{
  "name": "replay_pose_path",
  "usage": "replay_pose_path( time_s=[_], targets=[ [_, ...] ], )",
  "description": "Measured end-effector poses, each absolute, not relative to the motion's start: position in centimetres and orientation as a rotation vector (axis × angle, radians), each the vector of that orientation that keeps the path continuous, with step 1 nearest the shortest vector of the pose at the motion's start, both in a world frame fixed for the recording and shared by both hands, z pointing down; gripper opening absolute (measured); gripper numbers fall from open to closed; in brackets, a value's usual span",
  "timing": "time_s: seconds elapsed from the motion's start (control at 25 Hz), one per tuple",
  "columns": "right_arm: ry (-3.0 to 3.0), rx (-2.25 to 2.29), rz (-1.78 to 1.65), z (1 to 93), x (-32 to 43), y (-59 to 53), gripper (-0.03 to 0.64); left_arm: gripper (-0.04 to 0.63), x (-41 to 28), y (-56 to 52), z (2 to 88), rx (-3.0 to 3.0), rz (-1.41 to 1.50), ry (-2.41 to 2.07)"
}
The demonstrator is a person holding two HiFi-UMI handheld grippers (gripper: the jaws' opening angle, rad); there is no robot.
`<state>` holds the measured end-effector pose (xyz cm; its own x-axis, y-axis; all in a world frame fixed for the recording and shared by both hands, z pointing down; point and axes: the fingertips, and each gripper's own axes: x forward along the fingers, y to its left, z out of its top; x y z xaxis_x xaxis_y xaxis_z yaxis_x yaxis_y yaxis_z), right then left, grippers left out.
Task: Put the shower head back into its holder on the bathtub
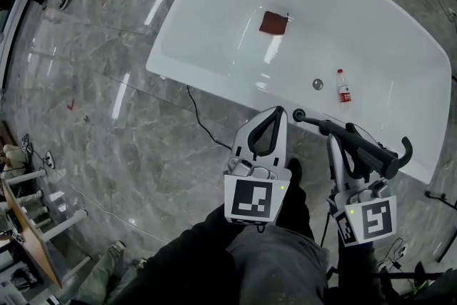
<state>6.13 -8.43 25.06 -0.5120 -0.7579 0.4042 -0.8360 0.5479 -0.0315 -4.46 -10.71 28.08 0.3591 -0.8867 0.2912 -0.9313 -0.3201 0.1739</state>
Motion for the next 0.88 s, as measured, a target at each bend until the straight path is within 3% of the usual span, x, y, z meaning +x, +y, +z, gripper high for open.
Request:
replay_pose_path(
  time_s=[0.88],
  targets=[
    [-2.376, 1.318, 0.369, 30.8, 6.4, -8.7, 0.14, 0.003, -3.2, -11.1, 31.3, 2.337, 0.24, -1.537]
  ],
)
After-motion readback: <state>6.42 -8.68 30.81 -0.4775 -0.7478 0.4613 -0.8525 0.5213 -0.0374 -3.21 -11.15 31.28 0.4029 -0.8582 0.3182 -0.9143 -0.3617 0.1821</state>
